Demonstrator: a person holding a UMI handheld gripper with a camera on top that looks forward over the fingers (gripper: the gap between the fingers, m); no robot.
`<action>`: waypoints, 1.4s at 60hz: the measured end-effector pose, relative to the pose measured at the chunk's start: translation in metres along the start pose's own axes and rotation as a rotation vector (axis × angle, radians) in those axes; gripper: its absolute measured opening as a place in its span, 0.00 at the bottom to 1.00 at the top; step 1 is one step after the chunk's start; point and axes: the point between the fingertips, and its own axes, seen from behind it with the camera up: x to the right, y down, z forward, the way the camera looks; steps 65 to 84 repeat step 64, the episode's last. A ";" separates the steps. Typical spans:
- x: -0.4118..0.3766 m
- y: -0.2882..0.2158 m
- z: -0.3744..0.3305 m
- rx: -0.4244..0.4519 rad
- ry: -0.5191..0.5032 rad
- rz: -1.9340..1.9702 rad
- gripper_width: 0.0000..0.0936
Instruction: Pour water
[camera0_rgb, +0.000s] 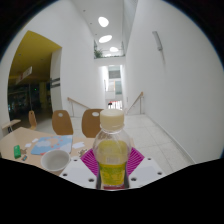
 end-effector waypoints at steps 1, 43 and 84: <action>0.002 0.009 -0.001 -0.019 0.000 -0.008 0.34; 0.018 0.076 -0.043 -0.169 0.030 -0.039 0.91; -0.074 0.112 -0.198 -0.168 -0.290 0.114 0.92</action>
